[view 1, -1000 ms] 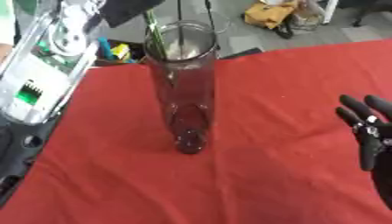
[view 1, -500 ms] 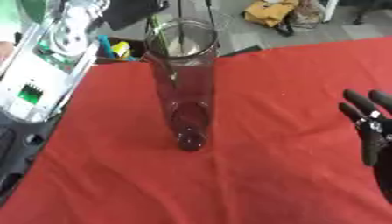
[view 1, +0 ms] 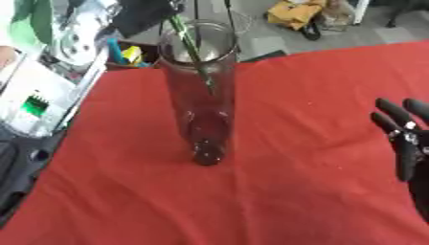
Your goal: Arrange flowers into the vase.
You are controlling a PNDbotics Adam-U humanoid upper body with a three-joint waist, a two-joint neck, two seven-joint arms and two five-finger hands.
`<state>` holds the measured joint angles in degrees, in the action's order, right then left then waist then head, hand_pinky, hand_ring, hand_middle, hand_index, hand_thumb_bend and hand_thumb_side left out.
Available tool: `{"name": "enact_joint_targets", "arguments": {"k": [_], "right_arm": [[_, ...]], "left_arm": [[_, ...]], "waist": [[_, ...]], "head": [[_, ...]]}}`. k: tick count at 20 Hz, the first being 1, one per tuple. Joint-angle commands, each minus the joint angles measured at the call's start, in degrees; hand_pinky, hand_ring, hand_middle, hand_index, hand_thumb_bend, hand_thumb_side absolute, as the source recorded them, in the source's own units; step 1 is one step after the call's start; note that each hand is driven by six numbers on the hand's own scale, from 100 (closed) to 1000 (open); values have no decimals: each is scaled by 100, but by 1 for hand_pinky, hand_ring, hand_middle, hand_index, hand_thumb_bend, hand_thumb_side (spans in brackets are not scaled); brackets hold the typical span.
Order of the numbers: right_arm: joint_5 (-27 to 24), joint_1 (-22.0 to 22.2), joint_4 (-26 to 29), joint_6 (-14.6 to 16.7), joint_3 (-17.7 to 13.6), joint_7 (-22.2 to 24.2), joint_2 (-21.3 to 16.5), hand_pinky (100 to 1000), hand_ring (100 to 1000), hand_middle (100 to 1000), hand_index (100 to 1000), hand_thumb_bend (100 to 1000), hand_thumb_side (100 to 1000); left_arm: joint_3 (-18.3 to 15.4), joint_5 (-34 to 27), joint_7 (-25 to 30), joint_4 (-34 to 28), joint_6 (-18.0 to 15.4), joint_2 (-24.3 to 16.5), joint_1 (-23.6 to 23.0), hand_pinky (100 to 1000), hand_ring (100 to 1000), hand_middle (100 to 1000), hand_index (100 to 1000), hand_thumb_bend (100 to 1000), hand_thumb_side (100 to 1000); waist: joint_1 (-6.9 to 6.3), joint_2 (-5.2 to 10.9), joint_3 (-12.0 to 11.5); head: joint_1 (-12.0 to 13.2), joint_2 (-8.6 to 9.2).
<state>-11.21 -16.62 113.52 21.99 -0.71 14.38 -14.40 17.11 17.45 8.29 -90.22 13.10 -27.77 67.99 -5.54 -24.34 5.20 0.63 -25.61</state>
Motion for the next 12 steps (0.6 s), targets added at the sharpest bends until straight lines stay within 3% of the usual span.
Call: {"name": "enact_joint_targets", "arguments": {"k": [1, 4, 12], "right_arm": [[-29, -26, 107, -7, -46, -18, -91, 1000, 1000, 263, 942, 100, 1000], [-26, -24, 107, -25, -49, -26, -91, 1000, 1000, 262, 942, 100, 1000], [-18, -18, 107, -54, -39, -12, -92, 1000, 1000, 261, 942, 100, 1000]], "left_arm": [[17, 133, 246, -64, -22, -228, 73, 590, 737, 761, 884, 100, 785], [15, 331, 584, -66, -56, -254, 72, 599, 743, 764, 881, 100, 743], [-32, 667, 1026, -69, -186, -289, 69, 632, 766, 791, 907, 100, 771]], "waist": [[21, 175, -9], [11, 179, -16], [-4, 192, -25]], "head": [[-20, 49], [-26, 50], [-42, 73]]}}
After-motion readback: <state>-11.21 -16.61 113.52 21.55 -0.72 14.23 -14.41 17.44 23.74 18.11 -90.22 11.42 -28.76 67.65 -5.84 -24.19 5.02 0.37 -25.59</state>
